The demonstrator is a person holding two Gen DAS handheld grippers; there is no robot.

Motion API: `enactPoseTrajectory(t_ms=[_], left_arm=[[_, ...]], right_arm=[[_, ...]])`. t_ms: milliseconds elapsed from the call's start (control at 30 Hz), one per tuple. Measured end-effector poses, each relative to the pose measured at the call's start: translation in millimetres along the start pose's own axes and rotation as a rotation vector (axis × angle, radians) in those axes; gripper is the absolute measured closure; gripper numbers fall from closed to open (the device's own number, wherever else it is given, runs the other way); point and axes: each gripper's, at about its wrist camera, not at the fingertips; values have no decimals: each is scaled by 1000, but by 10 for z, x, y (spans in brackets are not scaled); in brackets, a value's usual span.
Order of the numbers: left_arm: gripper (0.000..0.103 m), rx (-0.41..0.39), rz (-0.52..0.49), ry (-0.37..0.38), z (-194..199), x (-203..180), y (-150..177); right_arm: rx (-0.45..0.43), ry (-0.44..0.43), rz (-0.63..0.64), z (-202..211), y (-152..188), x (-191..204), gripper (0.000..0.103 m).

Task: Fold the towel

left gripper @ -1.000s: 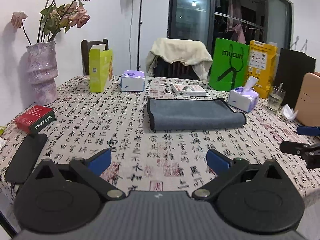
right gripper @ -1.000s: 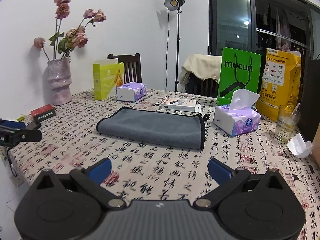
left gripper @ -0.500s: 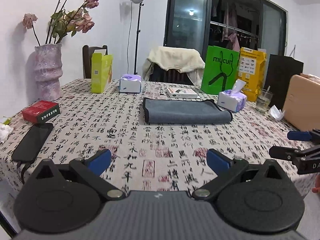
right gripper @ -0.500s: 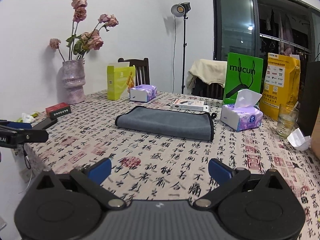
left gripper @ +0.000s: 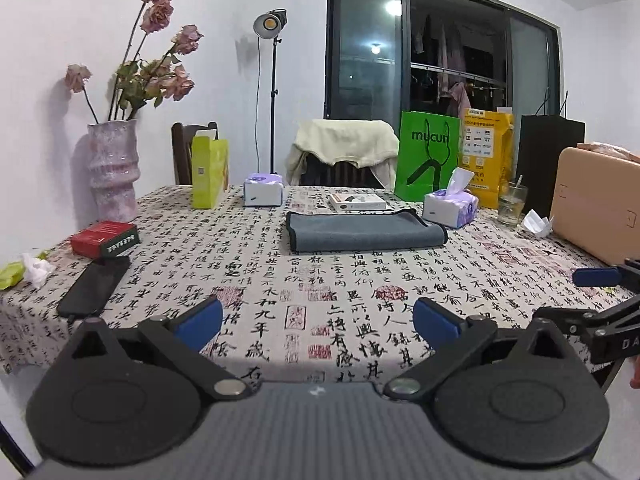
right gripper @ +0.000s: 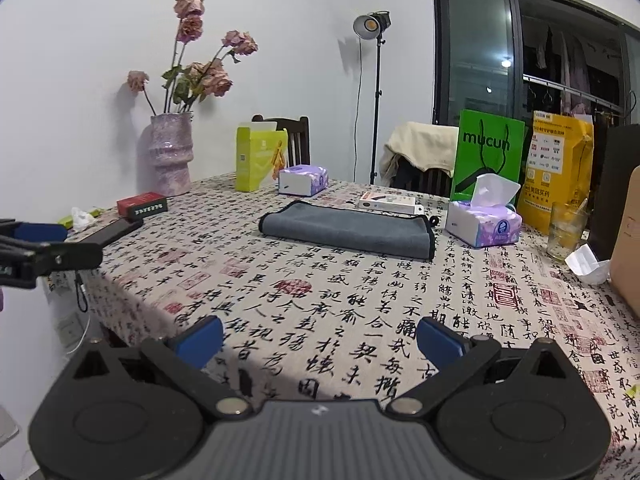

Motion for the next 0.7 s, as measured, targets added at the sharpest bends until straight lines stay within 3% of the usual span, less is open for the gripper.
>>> enactPoseTrajectory(t_ms=[700], left_arm=[[0, -10, 19, 35, 672, -67, 287]], right_arm=[[-41, -14, -24, 791, 249, 439, 0]])
Point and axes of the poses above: each gripper's, at about its wrist camera, not at the fingertips, and z roughly against the way its jaws point, x to its left, y to its underside, and after that the axes turned 5 degrees about -x, right-handed
